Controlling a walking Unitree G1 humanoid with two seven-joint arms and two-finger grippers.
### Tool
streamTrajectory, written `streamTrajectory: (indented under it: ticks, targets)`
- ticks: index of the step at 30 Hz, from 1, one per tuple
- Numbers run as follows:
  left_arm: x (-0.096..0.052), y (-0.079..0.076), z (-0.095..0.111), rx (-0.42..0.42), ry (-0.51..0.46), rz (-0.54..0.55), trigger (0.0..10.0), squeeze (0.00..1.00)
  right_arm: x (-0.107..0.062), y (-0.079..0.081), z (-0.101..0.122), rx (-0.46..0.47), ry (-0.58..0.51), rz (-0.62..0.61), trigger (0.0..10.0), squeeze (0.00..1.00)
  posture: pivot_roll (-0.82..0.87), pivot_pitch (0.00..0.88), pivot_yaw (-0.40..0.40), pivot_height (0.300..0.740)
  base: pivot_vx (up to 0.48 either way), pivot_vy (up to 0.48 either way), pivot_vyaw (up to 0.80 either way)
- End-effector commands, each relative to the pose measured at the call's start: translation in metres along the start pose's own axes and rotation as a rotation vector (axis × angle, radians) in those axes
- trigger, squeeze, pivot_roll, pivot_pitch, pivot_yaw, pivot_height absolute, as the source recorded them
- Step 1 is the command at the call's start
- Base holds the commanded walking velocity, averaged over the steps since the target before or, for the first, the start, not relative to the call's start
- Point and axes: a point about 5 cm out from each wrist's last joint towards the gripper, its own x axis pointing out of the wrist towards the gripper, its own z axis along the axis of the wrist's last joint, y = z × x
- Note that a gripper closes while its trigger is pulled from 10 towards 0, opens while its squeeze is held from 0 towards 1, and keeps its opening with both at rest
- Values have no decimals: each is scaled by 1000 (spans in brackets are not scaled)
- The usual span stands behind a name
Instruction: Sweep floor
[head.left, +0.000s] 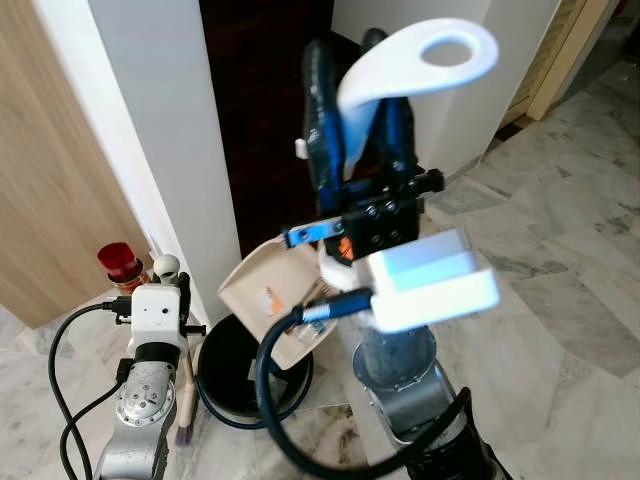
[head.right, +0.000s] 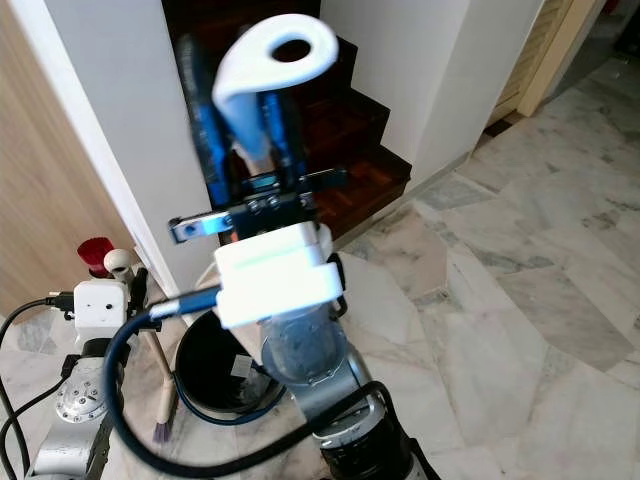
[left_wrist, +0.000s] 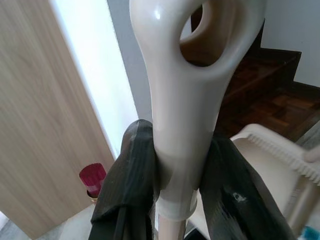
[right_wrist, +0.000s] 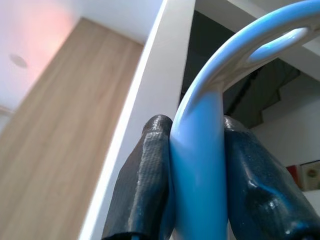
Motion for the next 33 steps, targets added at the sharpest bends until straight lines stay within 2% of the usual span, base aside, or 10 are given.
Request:
streamTrajectory:
  ticks: [1,16,33]
  targets:
    - [4,0,7,21,-45,-6,10000,0,15,6,23,66,-166,12,10000,0,140,90,-70,740,0,0,0]
    - [2,0,6,24,-43,-17,10000,0,11,16,30,106,-232,111,10000,0,145,97,-72,740,0,0,0]
    - [0,-3,4,46,-49,-45,10000,0,8,21,36,50,-289,147,10000,0,143,99,-74,740,0,0,0]
